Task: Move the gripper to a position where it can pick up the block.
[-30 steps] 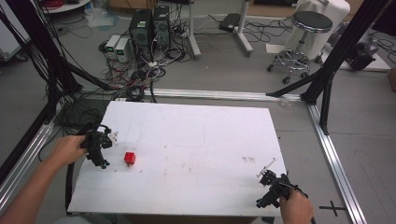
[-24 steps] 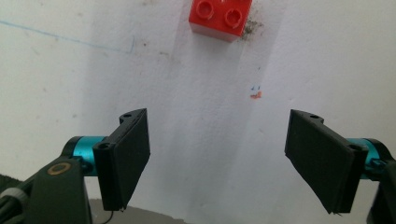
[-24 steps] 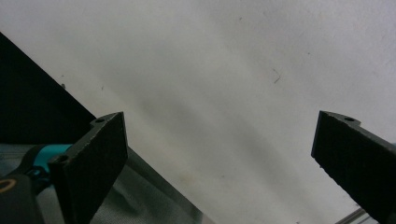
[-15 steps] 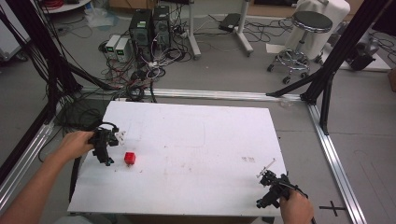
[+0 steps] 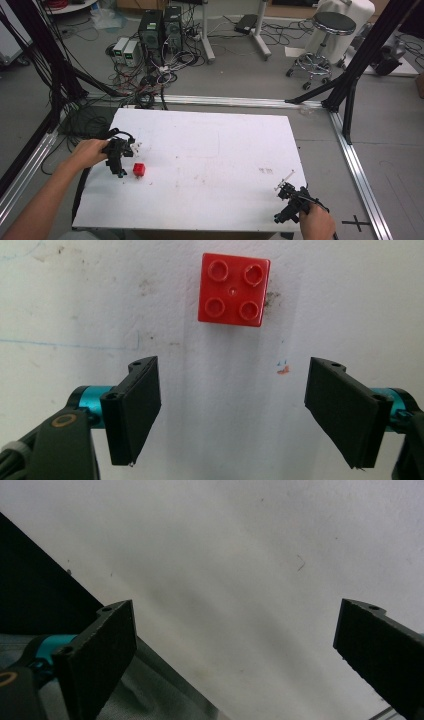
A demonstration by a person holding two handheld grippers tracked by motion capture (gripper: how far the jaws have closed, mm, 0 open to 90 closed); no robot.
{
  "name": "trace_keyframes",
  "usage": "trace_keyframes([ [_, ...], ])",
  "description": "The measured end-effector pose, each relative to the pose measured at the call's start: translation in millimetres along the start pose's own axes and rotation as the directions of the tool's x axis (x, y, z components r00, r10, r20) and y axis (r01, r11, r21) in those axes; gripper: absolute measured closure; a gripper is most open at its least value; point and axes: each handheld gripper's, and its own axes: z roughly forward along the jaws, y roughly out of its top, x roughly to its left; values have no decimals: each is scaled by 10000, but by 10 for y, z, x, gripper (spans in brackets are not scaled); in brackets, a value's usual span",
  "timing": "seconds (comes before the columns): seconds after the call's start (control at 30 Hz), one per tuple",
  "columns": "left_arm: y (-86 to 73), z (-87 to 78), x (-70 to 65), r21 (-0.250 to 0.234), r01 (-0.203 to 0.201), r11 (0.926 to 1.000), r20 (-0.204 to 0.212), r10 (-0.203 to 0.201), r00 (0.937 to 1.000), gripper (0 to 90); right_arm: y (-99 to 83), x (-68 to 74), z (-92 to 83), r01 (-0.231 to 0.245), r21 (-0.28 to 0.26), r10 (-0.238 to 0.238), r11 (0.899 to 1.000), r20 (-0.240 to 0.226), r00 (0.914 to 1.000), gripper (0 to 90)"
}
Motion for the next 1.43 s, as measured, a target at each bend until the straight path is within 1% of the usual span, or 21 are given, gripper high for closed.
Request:
trace_keyframes([
  [0.2, 69, 26, 10, -16, -188, 9998, 70, 188, 9998, 231, 6, 3, 12, 3, 43, -3, 10000, -31, 10000, 31],
  [0.23, 88, 31, 15, -63, -282, 9996, 108, 283, 9995, 231, 6, 3, 12, 5, 53, -5, 10000, -23, 10000, 31],
  [0.27, 118, 42, 20, -31, -393, 9992, 219, 393, 9990, 230, 5, 2, 12, 9, 56, -9, 10000, -29, 10000, 31],
  [0.33, 147, 63, 23, 6, -630, 9980, 297, 629, 9976, 232, 3, -1, 15, 25, 29, -25, 10000, -16, 10000, 31],
  [0.37, 161, 79, 22, -51, -737, 9973, 354, 739, 9966, 231, 2, -1, 15, 14, 38, -14, 10000, -36, 10000, 31],
  [0.4, 161, 79, 22, -51, -737, 9973, 354, 739, 9966, 232, 1, -2, 19, 24, 39, -24, 10000, -58, 10000, 31],
  [0.43, 186, 96, 28, 11, -908, 9959, 433, 907, 9949, 231, 1, -3, 15, 12, 74, -12, 10000, -41, 10000, 31],
  [0.53, 202, 115, 26, -19, -942, 9955, 325, 942, 9950, 231, 1, -3, 22, 30, 46, -30, 10000, -65, 10000, 31],
  [0.57, 221, 127, 31, -29, -1092, 9940, 203, 1092, 9938, 232, 5, -3, 19, 53, 73, -53, 10000, -51, 10000, 31],
  [0.6, 230, 136, 33, -47, -1104, 9939, 252, 1105, 9936, 231, 7, -1, 19, 60, 83, -60, 9999, -56, 10000, 31],
  [0.63, 243, 146, 41, -16, -1219, 9925, 218, 1219, 9923, 231, 10, 4, 21, 48, 89, -47, 9999, -62, 10000, 31],
  [0.7, 250, 161, 39, -7, -1190, 9929, 191, 1190, 9927, 231, 13, 5, 26, 69, 89, -68, 9999, -75, 9999, 31],
  [0.73, 274, 180, 44, 57, -1271, 9919, 197, 1269, 9917, 232, 13, 5, 27, 70, 90, -69, 9999, -73, 9999, 31],
  [0.87, 304, 217, 44, 93, -1330, 9911, 208, 1328, 9909, 232, 11, 2, 27, 40, 119, -38, 9999, -95, 9999, 31],
  [0.97, 352, 270, 35, 232, -1546, 9877, 298, 1538, 9876, 231, 8, -2, 29, 57, 117, -56, 9999, -95, 9999, 31],
  [1.07, 361, 294, 22, 241, -1450, 9891, 428, 1439, 9887, 232, 8, -1, 26, 41, 115, -41, 9999, -69, 10000, 31],
  [1.1, 374, 301, 32, 254, -1624, 9864, 364, 1615, 9862, 232, 8, 1, 27, 37, 125, -36, 9999, -87, 10000, 31],
  [1.2, 369, 307, 23, 295, -1481, 9885, 417, 1468, 9883, 232, 10, 2, 26, 64, 88, -63, 9999, -99, 9999, 31],
  [1.3, 362, 302, 24, 291, -1435, 9892, 414, 1423, 9890, 232, 10, 3, 21, 49, 98, -49, 9999, -65, 10000, 31],
  [1.33, 361, 290, 36, 290, -1555, 9874, 325, 1545, 9875, 232, 9, 2, 26, 45, 61, -44, 10000, -80, 10000, 31],
  [1.43, 354, 281, 34, 268, -1525, 9879, 341, 1516, 9879, 232, 11, 5, 24, 38, 65, -38, 10000, -73, 10000, 31],
])
